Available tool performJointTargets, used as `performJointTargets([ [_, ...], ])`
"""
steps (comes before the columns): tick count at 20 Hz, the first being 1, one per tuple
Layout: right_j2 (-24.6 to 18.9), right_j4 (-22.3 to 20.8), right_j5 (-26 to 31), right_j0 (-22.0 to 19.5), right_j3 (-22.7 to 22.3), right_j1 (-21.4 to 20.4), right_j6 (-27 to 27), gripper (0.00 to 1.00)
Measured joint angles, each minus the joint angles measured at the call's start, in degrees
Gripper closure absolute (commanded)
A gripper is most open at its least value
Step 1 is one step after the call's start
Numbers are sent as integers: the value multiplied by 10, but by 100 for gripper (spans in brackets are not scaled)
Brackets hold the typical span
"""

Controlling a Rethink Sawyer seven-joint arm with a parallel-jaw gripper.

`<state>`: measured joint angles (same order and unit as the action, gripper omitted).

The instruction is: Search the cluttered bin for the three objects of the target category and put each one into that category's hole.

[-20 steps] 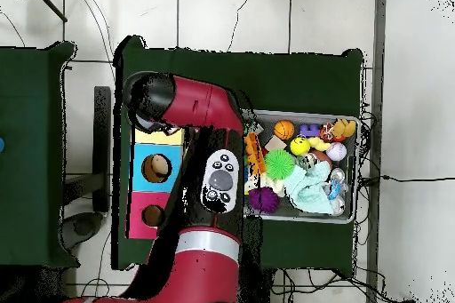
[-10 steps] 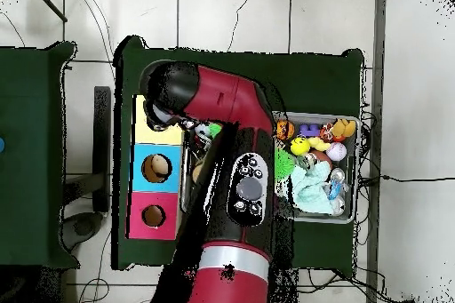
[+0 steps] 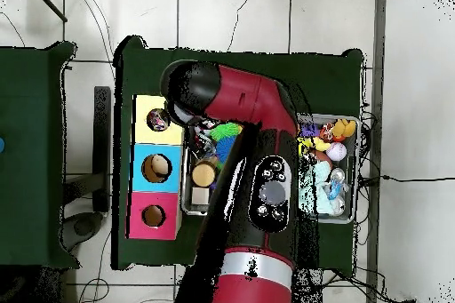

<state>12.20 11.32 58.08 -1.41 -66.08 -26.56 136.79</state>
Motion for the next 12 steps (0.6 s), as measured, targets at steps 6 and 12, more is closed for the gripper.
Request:
performJointTargets([
  [6,0,-35,0,-18,0,2,0,100],
  [12,0,-70,-6,-35,8,23,0,100],
])
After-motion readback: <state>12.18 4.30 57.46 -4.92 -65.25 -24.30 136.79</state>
